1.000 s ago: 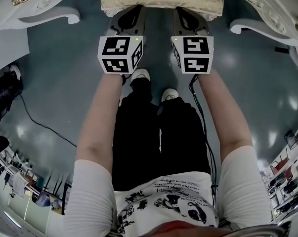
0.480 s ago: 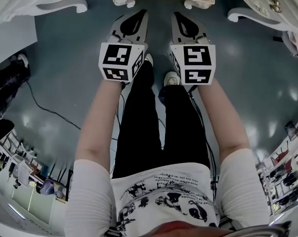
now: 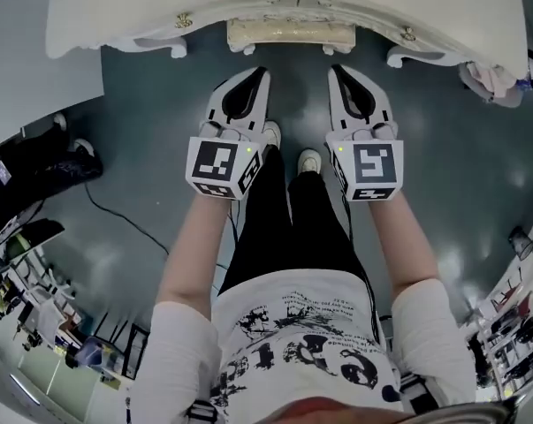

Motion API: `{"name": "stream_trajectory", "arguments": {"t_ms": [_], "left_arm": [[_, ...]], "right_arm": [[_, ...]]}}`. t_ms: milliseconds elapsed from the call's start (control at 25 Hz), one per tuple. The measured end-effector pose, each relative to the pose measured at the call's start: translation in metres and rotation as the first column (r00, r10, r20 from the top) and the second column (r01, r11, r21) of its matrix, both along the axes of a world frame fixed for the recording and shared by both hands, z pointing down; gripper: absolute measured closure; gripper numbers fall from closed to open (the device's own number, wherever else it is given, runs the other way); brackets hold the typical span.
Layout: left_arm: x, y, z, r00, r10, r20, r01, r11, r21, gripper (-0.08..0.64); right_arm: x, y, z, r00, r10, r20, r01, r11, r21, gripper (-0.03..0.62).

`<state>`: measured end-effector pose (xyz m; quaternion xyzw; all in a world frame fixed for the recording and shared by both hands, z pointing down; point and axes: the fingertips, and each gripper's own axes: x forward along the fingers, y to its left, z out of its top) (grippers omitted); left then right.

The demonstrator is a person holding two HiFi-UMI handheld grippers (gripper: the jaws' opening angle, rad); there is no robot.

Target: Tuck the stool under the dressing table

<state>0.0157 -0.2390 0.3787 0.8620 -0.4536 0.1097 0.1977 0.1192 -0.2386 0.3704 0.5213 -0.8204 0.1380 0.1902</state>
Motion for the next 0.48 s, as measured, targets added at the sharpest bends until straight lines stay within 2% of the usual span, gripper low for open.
{"name": "stream_trajectory", "arguments": {"t_ms": [120, 240, 480], "left_arm": [[0.004, -0.008, -0.056, 0.999, 0.021, -0.025, -0.020, 0.998, 0.053, 0.540], [0.004, -0.018, -0.114, 1.000, 0.029, -0.012, -0.027, 0.990, 0.138, 0.540], [-0.003, -0.015, -0.222, 0.999, 0.036, 0.019, -0.040, 0.965, 0.258, 0.540]], "right_arm": [[0.004, -0.005, -0.054, 1.000, 0.008, 0.007, -0.008, 0.998, 0.059, 0.575], [0.007, -0.014, -0.109, 1.000, 0.021, 0.015, -0.023, 0.990, 0.137, 0.575], [0.008, -0.013, -0.221, 0.998, 0.047, -0.032, -0.036, 0.956, 0.291, 0.575]]}}
